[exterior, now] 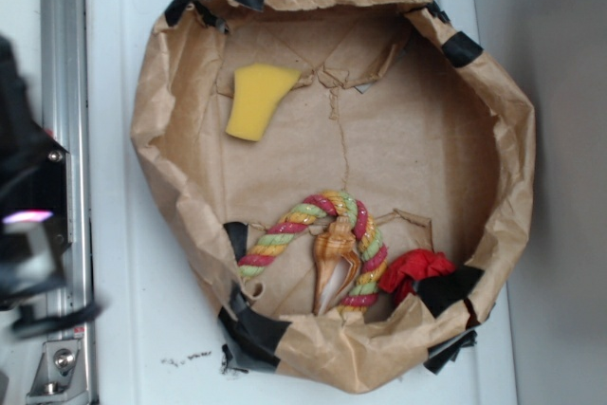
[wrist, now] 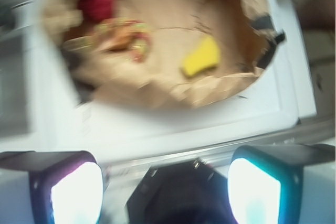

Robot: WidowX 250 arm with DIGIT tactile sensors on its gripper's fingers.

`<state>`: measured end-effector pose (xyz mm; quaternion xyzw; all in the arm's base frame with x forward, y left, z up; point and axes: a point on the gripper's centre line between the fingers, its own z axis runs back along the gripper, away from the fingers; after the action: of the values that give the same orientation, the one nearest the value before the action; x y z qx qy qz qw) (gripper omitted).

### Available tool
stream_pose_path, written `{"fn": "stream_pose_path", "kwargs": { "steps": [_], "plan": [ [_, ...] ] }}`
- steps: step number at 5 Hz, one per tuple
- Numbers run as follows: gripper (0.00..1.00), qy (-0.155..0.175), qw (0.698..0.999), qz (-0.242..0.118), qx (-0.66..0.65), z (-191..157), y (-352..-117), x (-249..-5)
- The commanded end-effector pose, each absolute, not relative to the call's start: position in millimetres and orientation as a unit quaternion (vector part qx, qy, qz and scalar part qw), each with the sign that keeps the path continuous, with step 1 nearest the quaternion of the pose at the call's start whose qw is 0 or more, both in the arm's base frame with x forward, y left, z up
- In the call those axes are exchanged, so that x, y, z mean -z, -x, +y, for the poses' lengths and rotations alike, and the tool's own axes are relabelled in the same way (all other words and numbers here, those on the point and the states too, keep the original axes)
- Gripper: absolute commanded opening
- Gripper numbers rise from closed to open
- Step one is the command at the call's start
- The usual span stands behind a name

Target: Grab the green sponge.

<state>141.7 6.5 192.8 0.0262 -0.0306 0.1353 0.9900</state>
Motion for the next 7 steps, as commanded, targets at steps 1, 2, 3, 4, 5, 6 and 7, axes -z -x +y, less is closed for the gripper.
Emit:
{"fn": "stream_pose_path", "kwargs": {
  "steps": [1, 2, 3, 4, 5, 6, 7],
  "plan": [
    [1.0, 0.002, 0.95, -0.037, -0.311, 29.2, -193.8, -180.2],
    [1.0, 0.002, 0.942, -0.048, -0.333, 35.0, -215.3, -166.7],
    [1.0, 0.0, 0.939, -0.058, -0.338, 44.3, -241.8, -131.4],
    [1.0, -0.003, 0.931, -0.052, -0.362, 44.4, -252.6, -100.6],
    [1.0, -0.037, 0.928, -0.022, -0.37, 43.5, -259.2, -64.4],
    [1.0, -0.058, 0.928, -0.028, -0.366, 59.5, -253.5, -56.7],
    [1.0, -0.07, 0.932, -0.022, -0.354, 77.1, -245.8, -51.8]
  ]
}}
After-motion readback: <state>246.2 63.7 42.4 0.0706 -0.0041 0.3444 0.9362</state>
